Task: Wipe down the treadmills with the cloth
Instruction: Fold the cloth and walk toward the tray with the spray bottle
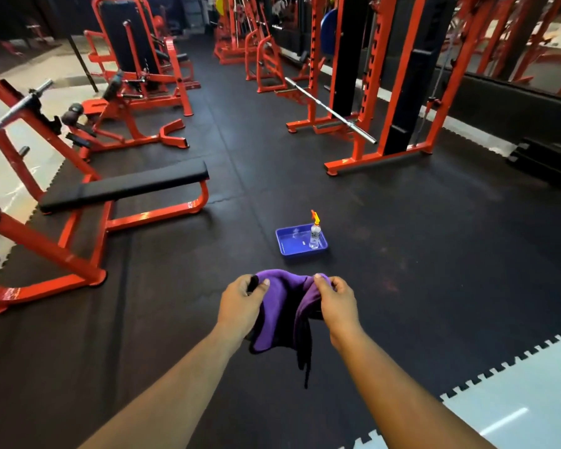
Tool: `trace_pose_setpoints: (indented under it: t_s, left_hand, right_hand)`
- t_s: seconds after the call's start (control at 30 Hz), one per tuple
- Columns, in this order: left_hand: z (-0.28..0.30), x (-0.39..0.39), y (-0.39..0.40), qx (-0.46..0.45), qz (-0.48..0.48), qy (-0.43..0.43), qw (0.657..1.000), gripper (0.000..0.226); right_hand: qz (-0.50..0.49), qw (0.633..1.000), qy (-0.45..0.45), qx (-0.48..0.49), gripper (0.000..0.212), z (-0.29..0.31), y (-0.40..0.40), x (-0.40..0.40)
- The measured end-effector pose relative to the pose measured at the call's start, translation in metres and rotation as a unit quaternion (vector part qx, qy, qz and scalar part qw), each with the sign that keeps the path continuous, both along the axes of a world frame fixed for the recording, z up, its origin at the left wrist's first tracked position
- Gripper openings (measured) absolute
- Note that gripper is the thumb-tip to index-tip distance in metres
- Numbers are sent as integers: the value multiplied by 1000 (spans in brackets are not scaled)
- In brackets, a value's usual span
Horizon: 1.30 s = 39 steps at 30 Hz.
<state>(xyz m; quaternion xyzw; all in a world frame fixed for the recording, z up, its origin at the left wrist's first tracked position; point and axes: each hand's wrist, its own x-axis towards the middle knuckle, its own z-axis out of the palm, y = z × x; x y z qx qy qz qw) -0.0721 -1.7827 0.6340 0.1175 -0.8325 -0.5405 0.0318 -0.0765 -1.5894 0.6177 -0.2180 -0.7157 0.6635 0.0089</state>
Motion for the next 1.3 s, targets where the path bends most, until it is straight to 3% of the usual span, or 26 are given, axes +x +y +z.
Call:
trace_pose_setpoints:
  t_s: [0.2,0.37,0.47,0.63,0.73,0.87,1.03,1.17,1.2,1.3]
  left_hand:
    - [-34,-110,-41,155,147,-40,976,22]
    - [-75,-219,-60,105,111,-115,982,33]
    - [-77,-263,-55,114,81,-80,987,31]
    - [-73,-337,-57,44,-41,-57,997,6]
    - [-64,-374,-49,19,-103,-53,993,8]
    - [-53,-424,-33,-32,-177,-43,983,25]
    - [-50,-501,-18,-129,-161,-66,976,34]
    - [-55,-578,1,-193,-182,-69,962,17]
    - [-53,-593,6,-211,-196,-70,955,16]
    - [-53,-640,20,-223,-233,-99,941,19]
  right_hand:
    - [-1,994,-74,-86,19,-18,41,-112]
    - [36,978,-187,-87,23,-51,19,-214]
    - [52,982,-173,-56,28,-51,-7,-257]
    - [98,991,-86,11,15,-34,-54,-326]
    - [131,990,-33,33,11,-24,-75,-362]
    - [147,988,-27,30,29,-18,-77,-415]
    - [186,981,-58,11,39,-30,-54,-488]
    - [223,960,24,165,14,-42,-10,-571]
    - [231,950,40,207,19,-47,1,-588]
    - [281,907,34,312,68,-67,39,-642]
